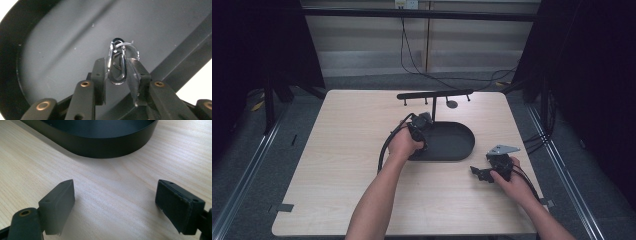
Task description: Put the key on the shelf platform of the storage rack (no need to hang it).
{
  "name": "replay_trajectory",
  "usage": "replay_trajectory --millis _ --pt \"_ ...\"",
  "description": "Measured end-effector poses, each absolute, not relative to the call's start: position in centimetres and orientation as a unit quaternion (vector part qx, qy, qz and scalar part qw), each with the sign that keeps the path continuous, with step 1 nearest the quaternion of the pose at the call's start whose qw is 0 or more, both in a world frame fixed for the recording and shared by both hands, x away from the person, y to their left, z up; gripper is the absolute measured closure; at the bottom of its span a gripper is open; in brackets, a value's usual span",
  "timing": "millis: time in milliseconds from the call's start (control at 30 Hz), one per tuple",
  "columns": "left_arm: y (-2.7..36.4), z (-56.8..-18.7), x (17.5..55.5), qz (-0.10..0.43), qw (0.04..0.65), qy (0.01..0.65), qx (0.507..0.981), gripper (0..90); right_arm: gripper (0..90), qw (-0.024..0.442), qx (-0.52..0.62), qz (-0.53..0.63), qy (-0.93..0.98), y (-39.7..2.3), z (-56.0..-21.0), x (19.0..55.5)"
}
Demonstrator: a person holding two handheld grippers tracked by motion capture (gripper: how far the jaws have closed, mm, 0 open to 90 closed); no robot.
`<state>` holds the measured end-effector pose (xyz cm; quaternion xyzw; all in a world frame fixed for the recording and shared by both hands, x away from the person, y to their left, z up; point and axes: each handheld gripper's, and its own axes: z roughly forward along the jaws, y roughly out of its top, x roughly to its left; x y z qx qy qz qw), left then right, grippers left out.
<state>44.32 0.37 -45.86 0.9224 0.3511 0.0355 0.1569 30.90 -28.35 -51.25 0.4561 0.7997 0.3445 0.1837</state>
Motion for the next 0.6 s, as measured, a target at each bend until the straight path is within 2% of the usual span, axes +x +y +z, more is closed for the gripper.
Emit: replay_trajectory --millis 300,600 --pt "0.76 -45.61 44.28 0.048 0.156 0.354 0.921 57.8 15.7 0.184 0.456 0.345 0.800 -28.35 -51.25 30.90" --pt "1.13 -45.24 44.01 0.048 0.160 0.358 0.919 51.5 15.8 0.184 0.456 0.345 0.800 -28.35 -51.25 30.90"
